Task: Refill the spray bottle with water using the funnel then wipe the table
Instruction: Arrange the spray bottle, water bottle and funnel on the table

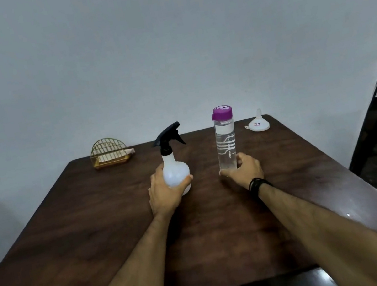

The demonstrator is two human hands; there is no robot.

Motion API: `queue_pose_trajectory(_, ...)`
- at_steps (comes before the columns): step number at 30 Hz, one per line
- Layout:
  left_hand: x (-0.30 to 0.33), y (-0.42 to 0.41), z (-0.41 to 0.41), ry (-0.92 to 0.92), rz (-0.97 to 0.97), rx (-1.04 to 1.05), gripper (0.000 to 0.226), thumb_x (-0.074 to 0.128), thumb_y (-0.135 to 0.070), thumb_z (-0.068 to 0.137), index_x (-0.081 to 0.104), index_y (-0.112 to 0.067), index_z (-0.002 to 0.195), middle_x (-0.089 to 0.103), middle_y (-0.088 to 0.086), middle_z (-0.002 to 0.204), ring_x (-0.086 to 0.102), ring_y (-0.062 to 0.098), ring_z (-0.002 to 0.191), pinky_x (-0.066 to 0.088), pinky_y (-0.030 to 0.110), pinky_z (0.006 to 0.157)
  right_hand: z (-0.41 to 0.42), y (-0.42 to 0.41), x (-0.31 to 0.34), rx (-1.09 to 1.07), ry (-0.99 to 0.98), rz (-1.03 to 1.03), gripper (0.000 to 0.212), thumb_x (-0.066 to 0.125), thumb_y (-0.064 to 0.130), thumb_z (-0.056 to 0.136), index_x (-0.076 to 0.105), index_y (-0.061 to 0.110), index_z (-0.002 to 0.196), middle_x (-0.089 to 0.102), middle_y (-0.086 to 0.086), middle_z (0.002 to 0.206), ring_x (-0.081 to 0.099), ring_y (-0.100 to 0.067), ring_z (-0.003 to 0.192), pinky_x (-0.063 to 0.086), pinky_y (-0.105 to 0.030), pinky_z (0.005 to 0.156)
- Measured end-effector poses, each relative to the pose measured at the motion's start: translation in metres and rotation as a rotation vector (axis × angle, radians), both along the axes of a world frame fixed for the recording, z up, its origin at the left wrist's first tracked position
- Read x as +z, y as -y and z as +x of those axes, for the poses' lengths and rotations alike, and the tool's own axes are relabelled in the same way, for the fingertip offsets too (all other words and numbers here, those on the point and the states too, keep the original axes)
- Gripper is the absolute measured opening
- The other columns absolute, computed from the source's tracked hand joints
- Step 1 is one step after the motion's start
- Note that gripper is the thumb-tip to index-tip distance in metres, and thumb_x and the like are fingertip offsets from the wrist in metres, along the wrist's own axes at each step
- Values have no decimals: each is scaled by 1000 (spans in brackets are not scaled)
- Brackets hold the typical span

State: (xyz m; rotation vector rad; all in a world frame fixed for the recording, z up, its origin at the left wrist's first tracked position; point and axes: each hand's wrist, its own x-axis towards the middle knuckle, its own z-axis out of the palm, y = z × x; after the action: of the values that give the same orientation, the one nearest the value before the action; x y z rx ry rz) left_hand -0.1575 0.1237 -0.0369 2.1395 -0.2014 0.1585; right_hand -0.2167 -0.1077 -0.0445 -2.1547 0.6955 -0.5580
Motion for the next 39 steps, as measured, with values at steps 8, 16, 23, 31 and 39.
queue_pose_trajectory(8,9,-26,-36,-39,44,-30,103,74,-75,59,36,-32,145,48,3,136,48,30,128,43,51,106,-45,-26,-2,46,-38,-24,59,82,63,50,62,31,95,71,0,104,63,-21,102,53,-40,89)
queue_pose_trajectory(16,20,-15,-84,446,190,178,104,69,-65,77,27,-2,149,32,21,149,31,33,138,33,47,115,-60,-24,4,177,-4,183,135,63,95,41,34,19,149,51,0,142,48,-22,130,41,-46,109)
queue_pose_trajectory(23,12,47,-97,343,452,-439,40,50,-26,98,43,-16,136,49,5,135,50,22,123,45,38,103,-59,27,4,25,-40,-12,79,34,67,94,35,10,148,42,-12,151,40,-29,138,30,-45,115)
queue_pose_trajectory(31,2,84,-24,73,702,-452,60,28,-25,105,5,-11,159,-1,9,167,-2,23,154,3,43,125,-24,115,-1,61,-354,-271,81,43,66,92,26,15,153,22,-10,162,21,-27,149,21,-42,118)
queue_pose_trajectory(39,-28,101,13,98,734,-378,59,15,-43,105,9,-22,160,3,6,168,0,21,154,2,47,123,60,158,0,103,-309,-283,73,51,62,90,26,32,152,14,-10,162,21,-35,147,23,-56,116)
